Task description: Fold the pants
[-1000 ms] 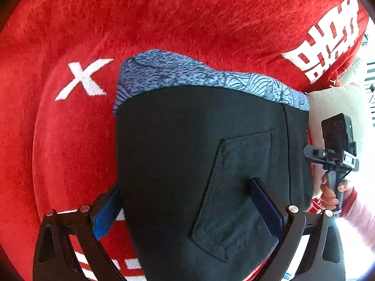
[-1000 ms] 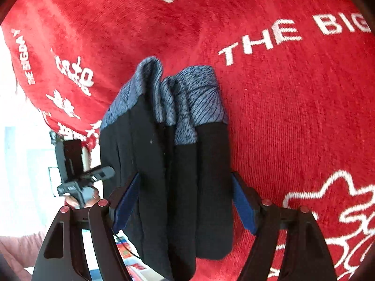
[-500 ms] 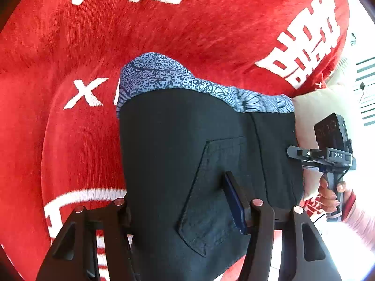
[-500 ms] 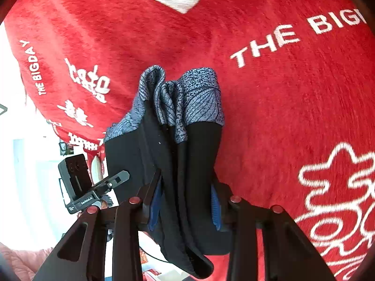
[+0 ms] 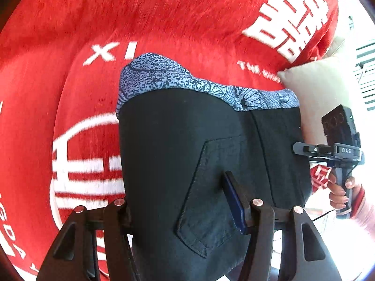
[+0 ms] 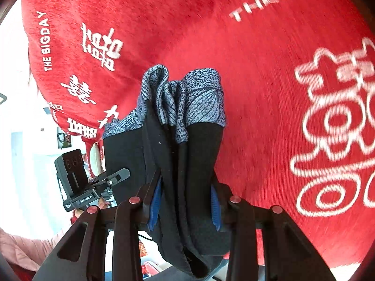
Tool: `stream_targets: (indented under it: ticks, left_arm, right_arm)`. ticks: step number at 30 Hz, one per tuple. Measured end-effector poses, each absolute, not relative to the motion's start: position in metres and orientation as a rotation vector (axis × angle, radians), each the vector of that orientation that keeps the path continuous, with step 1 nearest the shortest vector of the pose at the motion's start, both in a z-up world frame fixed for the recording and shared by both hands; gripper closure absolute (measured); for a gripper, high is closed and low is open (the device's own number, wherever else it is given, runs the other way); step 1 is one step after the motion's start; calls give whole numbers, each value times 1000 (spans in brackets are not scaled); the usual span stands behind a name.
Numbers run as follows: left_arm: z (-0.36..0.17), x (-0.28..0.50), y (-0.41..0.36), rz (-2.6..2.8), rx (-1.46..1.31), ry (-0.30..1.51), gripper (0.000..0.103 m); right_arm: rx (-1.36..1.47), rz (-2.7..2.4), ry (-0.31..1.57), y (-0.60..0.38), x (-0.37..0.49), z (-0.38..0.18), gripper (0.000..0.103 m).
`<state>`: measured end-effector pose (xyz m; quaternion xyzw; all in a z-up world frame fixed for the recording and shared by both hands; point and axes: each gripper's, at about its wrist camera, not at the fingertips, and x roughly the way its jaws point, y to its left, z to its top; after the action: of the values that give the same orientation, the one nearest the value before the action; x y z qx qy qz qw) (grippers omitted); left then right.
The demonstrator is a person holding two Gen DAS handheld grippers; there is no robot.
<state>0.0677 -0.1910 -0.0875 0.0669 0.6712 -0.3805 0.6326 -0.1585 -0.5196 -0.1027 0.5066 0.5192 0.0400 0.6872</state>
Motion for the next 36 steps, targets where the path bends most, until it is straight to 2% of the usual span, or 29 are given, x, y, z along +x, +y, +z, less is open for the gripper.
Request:
stream_targets:
  ticks: [3,5,7,10,16,24,26,36]
  left_arm:
    - [-105,61,-186,-833,171,1546,39]
    - [-112,61,-182,-772,172,1512,16]
    - [-117,61,-182,-732,190,1498,8]
    - [-120,60,-183,-682,196,1489,2]
    - [-104,49,-187,-557,264,1445,2]
    - [-64,27,-184,-390,316,1378,2]
    - [-60,22,-183,-369,326,1380,2]
    - [-25,-18,-186,-401,443,1364,2]
  right_arm:
    - [1129,66,1187,-513,-163,-119,63]
    - [1077,51,1200,-509,-162,-124,58]
    - [1043,36,1210,-508,-159,-129,52]
    - [962,9,1235,-504,-152,-130,46]
    - [835,-57,1287,-496,-143,-118,36]
    - [761,-123,1367,-492,-154,-90,30]
    - [752,-156,1380,-493,-161,-83,24]
    - [577,-341,1414,-454,-183,-42,18]
